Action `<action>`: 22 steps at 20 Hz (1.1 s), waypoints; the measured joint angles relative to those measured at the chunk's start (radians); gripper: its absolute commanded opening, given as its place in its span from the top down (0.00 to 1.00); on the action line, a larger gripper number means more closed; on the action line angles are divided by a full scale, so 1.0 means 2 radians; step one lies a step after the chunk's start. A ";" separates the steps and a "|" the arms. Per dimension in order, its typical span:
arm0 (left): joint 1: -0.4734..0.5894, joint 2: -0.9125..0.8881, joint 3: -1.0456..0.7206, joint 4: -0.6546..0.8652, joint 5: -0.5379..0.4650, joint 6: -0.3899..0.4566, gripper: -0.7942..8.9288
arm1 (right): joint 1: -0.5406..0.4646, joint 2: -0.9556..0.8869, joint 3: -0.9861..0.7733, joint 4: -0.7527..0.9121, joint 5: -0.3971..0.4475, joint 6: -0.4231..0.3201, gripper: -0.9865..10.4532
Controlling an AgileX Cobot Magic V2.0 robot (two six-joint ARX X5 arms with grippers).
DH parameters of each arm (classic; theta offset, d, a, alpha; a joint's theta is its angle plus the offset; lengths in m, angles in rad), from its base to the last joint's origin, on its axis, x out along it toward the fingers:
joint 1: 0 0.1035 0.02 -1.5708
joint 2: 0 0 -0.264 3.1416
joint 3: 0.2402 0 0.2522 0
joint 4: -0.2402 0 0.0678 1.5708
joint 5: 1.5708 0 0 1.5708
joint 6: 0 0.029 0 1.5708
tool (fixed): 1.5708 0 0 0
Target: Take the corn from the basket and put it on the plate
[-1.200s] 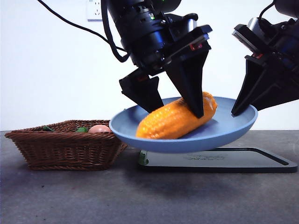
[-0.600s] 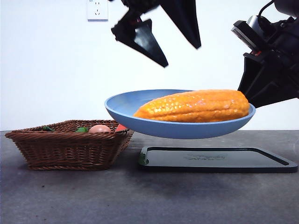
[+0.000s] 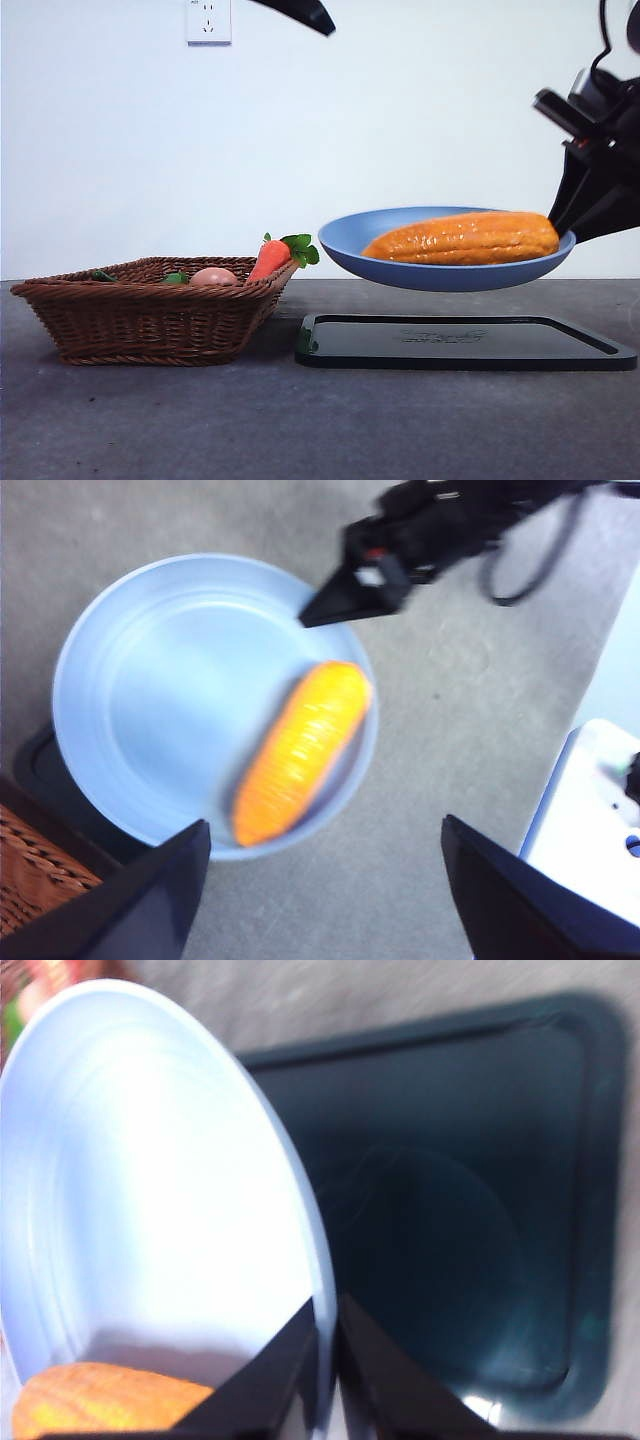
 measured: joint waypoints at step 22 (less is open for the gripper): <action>0.000 -0.013 0.000 -0.017 0.000 0.000 0.53 | 0.000 0.190 0.104 0.005 -0.003 -0.011 0.73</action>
